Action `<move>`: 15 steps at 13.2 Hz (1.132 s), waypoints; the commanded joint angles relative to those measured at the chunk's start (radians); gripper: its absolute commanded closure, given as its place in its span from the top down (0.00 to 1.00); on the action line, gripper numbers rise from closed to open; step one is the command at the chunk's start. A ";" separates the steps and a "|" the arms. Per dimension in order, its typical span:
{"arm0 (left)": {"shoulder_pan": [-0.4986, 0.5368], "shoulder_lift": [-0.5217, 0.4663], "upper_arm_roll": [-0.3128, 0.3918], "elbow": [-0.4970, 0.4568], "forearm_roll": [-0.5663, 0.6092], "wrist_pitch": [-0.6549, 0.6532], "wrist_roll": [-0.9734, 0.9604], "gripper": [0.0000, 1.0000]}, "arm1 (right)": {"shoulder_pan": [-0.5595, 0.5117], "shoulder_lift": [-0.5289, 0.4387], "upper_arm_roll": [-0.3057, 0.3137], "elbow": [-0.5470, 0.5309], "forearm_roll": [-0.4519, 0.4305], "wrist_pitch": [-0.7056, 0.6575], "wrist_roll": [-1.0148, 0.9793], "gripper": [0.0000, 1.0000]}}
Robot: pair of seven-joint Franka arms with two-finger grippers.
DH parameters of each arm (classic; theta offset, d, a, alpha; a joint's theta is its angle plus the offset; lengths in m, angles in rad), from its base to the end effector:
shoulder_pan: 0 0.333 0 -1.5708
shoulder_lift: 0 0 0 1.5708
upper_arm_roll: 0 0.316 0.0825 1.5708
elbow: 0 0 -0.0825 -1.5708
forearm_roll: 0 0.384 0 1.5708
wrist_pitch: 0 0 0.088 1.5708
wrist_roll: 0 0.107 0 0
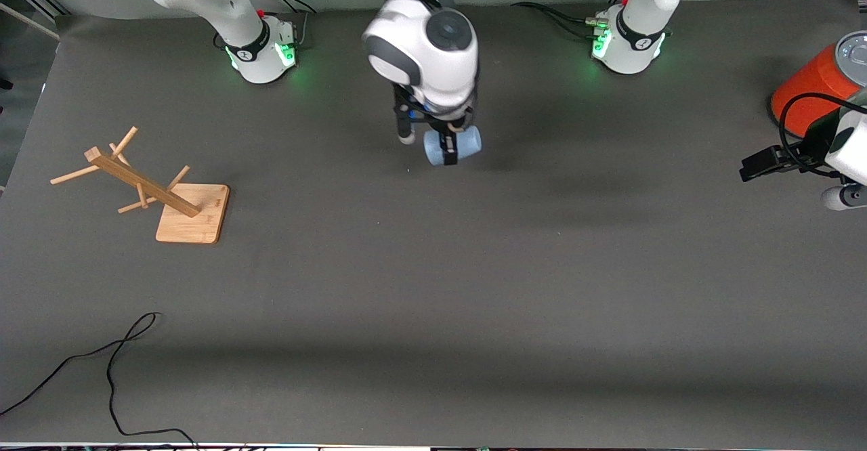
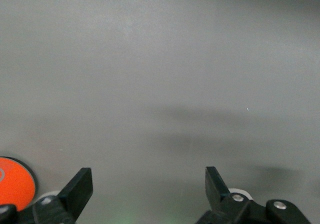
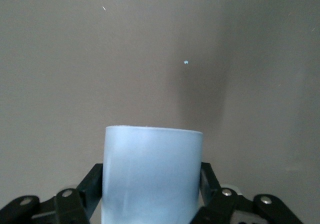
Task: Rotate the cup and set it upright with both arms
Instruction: 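Carry the blue cup to mid-table and lower it onto its side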
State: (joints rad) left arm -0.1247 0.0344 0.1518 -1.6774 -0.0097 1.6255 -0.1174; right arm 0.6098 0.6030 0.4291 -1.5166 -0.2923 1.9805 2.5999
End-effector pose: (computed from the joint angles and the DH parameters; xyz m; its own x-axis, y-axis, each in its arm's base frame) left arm 0.5633 0.0131 0.5597 0.9857 0.1448 -0.0857 0.1448 -0.9894 -0.0057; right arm 0.4054 0.5614 0.3266 0.0809 -0.9936 0.0784 -0.9966 -0.0792 0.0249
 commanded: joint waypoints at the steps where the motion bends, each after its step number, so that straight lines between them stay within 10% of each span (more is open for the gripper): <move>1: -0.001 -0.010 0.002 0.001 -0.009 -0.007 0.013 1.00 | 0.057 0.209 -0.007 0.185 -0.118 -0.029 0.120 0.32; 8: -0.004 -0.010 0.002 0.001 -0.009 -0.007 0.013 1.00 | 0.148 0.363 -0.055 0.280 -0.183 0.060 0.197 0.36; 10: -0.004 -0.010 0.002 0.001 -0.009 -0.009 0.013 1.00 | 0.154 0.370 -0.066 0.285 -0.183 0.060 0.197 0.78; 12: -0.004 -0.010 0.002 0.001 -0.009 -0.009 0.013 1.00 | 0.154 0.368 -0.067 0.286 -0.182 0.060 0.197 1.00; 15: -0.006 -0.010 0.002 0.001 -0.009 -0.007 0.013 1.00 | 0.153 0.360 -0.067 0.286 -0.182 0.060 0.190 1.00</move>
State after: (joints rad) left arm -0.1248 0.0344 0.1508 -1.6773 -0.0099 1.6249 -0.1169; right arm 0.7456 0.9504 0.3696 -1.2642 -0.4467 2.0415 2.7224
